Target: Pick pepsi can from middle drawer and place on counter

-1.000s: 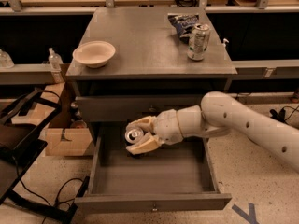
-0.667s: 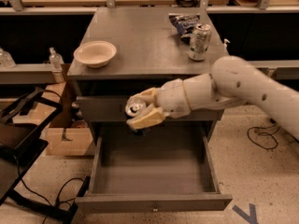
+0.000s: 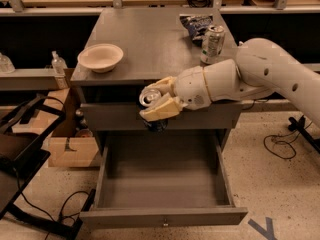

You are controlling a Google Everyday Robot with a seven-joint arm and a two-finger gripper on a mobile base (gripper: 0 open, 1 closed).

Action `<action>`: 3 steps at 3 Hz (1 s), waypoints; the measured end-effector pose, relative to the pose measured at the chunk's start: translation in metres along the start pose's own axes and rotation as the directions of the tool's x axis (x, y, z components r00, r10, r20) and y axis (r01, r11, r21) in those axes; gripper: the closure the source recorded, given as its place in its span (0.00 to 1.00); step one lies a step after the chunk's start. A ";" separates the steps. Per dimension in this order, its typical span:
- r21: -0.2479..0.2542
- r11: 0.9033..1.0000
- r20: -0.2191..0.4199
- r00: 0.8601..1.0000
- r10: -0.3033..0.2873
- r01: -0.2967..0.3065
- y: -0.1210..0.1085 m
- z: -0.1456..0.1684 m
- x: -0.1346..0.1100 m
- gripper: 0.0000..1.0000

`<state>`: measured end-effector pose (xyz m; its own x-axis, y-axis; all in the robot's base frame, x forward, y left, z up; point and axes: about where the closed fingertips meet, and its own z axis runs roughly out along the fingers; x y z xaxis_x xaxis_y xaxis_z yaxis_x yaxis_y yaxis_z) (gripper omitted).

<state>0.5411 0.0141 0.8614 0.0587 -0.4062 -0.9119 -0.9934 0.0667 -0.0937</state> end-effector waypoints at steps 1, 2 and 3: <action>0.056 0.998 0.017 1.000 -0.012 0.011 -0.020 -0.011 -0.028 1.00; 0.143 0.989 0.052 0.998 0.027 -0.034 -0.052 -0.032 -0.063 1.00; 0.239 0.968 0.070 0.996 0.055 -0.070 -0.108 -0.046 -0.100 1.00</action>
Offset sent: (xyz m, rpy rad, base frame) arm 0.0788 -0.0216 0.1260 0.1108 -0.0299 -0.2633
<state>0.6375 0.0057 0.9806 0.0108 -0.3373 -0.9414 -0.9424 0.3112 -0.1223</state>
